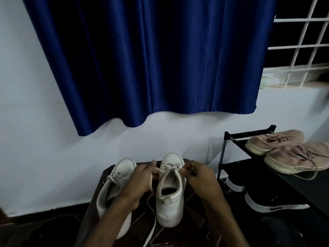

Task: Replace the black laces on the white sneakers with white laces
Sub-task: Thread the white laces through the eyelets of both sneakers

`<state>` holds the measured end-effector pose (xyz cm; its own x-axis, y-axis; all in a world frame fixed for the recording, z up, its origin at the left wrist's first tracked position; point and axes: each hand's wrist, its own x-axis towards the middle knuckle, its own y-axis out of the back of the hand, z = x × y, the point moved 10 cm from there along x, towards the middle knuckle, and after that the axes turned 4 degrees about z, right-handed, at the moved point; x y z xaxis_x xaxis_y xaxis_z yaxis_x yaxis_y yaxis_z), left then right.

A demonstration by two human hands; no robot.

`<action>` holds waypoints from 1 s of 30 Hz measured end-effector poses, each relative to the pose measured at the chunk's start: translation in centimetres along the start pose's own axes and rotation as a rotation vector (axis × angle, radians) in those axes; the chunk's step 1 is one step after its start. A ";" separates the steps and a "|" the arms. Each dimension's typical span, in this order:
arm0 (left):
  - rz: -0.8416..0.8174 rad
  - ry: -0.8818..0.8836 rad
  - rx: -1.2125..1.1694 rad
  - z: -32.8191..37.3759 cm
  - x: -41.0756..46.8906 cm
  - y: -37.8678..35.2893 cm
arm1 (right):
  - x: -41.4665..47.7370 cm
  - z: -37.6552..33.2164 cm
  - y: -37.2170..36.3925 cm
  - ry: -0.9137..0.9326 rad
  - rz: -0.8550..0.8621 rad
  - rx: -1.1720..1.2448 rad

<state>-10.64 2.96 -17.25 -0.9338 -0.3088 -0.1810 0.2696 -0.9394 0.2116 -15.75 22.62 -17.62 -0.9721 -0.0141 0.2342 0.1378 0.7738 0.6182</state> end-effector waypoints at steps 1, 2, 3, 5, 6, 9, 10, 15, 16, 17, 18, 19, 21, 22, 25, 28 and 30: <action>0.007 0.020 -0.088 1.0 0.0 0.6 | 0.3 0.3 0.6 -0.040 -0.039 0.023; 0.023 0.008 -0.153 2.3 0.2 1.3 | 0.6 0.4 1.4 -0.085 -0.069 0.095; 0.037 -0.020 -0.200 3.9 0.2 2.2 | 0.9 -0.2 2.5 -0.120 -0.090 0.209; 0.048 -0.095 -0.275 7.2 -0.1 3.7 | 1.3 -2.6 5.0 -0.150 -0.136 0.451; 0.040 -0.129 -0.308 8.7 -0.3 4.2 | 1.5 -4.4 6.4 -0.141 -0.160 0.523; -0.033 -0.209 -0.409 13.5 -1.9 4.9 | 2.0 -10.2 10.4 -0.055 -0.222 0.745; -0.058 -0.234 -0.450 15.2 -2.6 5.2 | 2.1 -12.2 11.5 -0.040 -0.246 0.856; -0.136 -0.462 -0.430 23.0 -6.3 6.4 | 1.9 -20.5 15.1 0.092 -0.368 1.049; -0.130 -0.525 -0.397 24.3 -7.0 6.6 | 2.0 -21.7 15.4 0.121 -0.362 1.015; -0.122 -0.586 -0.361 25.5 -7.5 6.8 | 2.2 -22.5 15.6 0.148 -0.330 0.954; -0.111 -0.649 -0.317 26.9 -8.2 7.0 | 2.5 -23.5 15.9 0.177 -0.275 0.882; -0.095 -0.699 -0.265 27.7 -8.6 7.0 | 2.8 -23.8 16.1 0.189 -0.211 0.813; -0.045 -0.789 -0.184 29.4 -9.4 7.0 | 3.4 -24.9 16.7 0.222 -0.099 0.702; -0.022 -0.813 -0.172 29.9 -9.7 7.0 | 3.4 -25.4 17.0 0.245 -0.056 0.655; 0.038 -0.867 -0.177 31.4 -10.6 7.4 | 3.4 -27.3 19.3 0.348 0.119 0.501; 0.080 -0.850 -0.221 31.9 -10.4 7.8 | 3.4 -28.4 19.9 0.387 0.170 0.476; 0.099 -0.805 -0.250 31.8 -10.0 8.0 | 3.5 -28.6 19.8 0.388 0.165 0.502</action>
<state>-6.64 3.22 16.82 -0.7605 -0.2804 0.5856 0.3146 -0.9481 -0.0455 -10.99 19.81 16.91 -0.7937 -0.0242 0.6079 0.0828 0.9856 0.1473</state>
